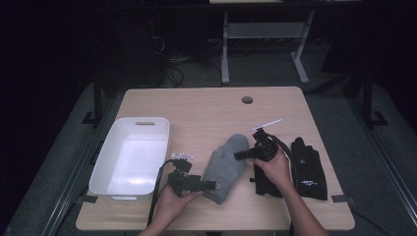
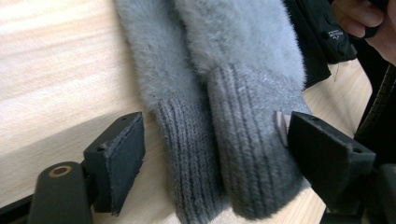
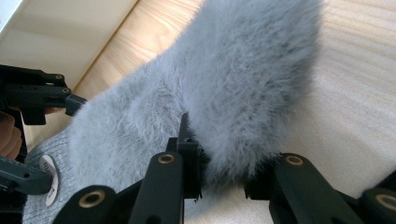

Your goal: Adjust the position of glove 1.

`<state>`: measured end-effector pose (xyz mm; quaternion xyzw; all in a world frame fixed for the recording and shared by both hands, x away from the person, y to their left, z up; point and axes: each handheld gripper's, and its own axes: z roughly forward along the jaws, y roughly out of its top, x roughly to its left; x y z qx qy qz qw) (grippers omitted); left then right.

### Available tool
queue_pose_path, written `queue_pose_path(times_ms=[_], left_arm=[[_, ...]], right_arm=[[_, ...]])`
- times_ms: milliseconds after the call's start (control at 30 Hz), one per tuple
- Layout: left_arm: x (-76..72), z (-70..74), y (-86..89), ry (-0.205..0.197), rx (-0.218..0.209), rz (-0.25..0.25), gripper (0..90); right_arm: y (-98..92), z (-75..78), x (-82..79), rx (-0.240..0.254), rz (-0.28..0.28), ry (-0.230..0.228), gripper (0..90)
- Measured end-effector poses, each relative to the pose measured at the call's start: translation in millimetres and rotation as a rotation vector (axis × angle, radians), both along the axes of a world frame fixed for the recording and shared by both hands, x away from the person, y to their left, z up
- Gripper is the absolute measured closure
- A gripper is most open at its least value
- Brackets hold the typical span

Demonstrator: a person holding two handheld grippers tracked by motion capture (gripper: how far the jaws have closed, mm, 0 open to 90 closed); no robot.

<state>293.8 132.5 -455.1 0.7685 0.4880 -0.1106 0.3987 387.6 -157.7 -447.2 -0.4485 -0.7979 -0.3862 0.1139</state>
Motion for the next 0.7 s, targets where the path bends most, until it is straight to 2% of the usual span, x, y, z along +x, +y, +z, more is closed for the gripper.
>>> queue_pose_path(times_ms=[100,167,300,333,467,600,700], left_arm=[[1.3,-1.9,-1.3,0.017,-0.017,-0.003,19.5],[3.1,-4.2,-2.8,0.052,-0.054,-0.024,21.4],[5.3,-8.2,-5.7,0.094,-0.087,-0.038,25.0],[5.6,-7.2,-4.9,0.095,-0.099,-0.053,32.2],[5.8,-4.8,-3.6,0.082,-0.1,-0.071,40.7],[6.2,-6.1,-1.2,0.085,-0.124,-0.07,43.3],[5.9,-3.7,-2.2,0.077,-0.12,-0.076,44.0]], right_arm=[[0.1,-0.5,0.3,0.002,-0.002,-0.002,72.2],[0.0,-0.7,0.5,0.003,-0.001,-0.002,72.1],[-0.5,-2.8,0.4,0.008,-0.011,0.004,72.2],[-1.1,-3.5,0.5,0.01,-0.012,0.002,72.2],[-1.1,-2.9,0.6,0.014,-0.014,0.008,72.3],[-1.6,-0.2,0.3,0.021,-0.016,-0.013,72.5],[-1.9,1.7,0.0,0.021,-0.017,-0.013,72.7]])
